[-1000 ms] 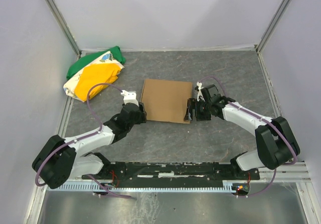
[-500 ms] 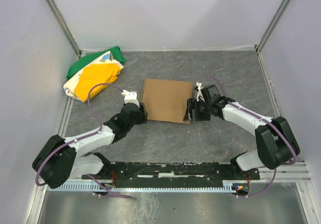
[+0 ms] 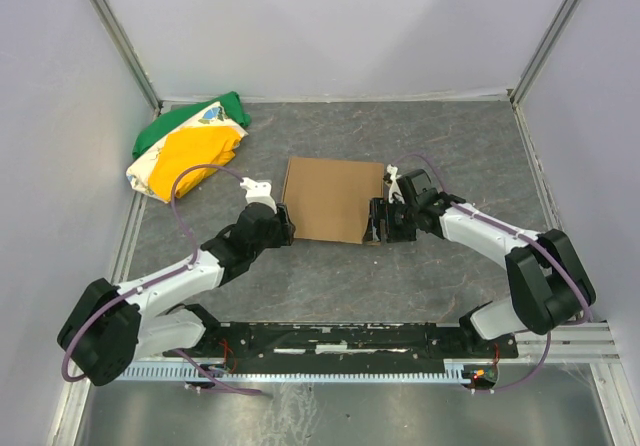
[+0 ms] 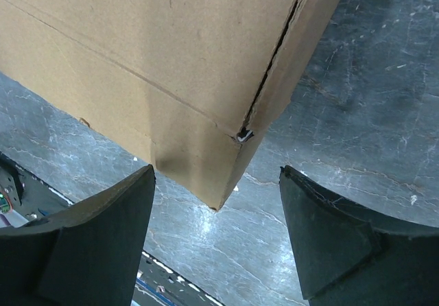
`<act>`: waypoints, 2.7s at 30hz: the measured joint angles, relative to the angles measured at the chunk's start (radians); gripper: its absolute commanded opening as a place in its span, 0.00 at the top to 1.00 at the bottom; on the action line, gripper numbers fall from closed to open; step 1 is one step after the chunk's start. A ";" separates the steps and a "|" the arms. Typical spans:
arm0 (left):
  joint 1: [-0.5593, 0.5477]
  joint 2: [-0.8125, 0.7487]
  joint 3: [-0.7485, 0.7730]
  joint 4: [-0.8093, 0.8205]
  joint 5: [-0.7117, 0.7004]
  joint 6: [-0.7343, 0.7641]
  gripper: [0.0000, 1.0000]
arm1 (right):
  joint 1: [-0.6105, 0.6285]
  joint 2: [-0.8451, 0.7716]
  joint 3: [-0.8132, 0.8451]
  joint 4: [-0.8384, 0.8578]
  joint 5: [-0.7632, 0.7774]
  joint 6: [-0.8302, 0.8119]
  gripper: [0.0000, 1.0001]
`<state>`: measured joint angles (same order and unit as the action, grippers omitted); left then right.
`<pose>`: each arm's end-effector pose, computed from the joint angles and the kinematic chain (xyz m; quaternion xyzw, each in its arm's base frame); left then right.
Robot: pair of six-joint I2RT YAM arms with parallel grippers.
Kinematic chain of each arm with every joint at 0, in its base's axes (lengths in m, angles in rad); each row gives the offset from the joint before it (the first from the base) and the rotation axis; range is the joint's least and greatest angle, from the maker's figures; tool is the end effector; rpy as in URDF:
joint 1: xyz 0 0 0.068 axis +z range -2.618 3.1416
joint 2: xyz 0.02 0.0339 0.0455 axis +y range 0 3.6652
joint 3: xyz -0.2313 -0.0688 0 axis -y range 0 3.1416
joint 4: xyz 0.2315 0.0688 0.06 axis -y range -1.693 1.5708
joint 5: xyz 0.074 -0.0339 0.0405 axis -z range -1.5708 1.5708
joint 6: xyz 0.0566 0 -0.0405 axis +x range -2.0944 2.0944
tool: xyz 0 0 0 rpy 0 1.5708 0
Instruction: Fold the paper box
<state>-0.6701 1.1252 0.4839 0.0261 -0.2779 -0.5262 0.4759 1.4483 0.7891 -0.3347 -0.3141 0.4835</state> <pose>0.2029 -0.1410 0.1577 -0.0003 0.8818 -0.1548 0.4456 0.2419 0.1444 0.1416 -0.0409 0.9471 0.2627 0.1800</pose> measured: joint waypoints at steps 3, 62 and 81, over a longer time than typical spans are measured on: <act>0.000 0.000 0.000 -0.005 0.000 -0.005 0.42 | 0.000 0.008 0.000 0.001 0.000 0.000 0.19; 0.000 0.048 -0.035 0.028 0.070 -0.065 0.42 | 0.015 0.008 0.006 -0.002 0.010 -0.003 0.19; 0.000 0.049 -0.022 0.043 0.064 -0.049 0.43 | 0.015 0.008 0.008 -0.002 0.012 -0.003 0.19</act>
<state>-0.6697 1.1740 0.4622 0.0689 -0.2142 -0.5751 0.4911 1.4563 0.7967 -0.3370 -0.3019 0.4801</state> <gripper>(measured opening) 0.574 0.810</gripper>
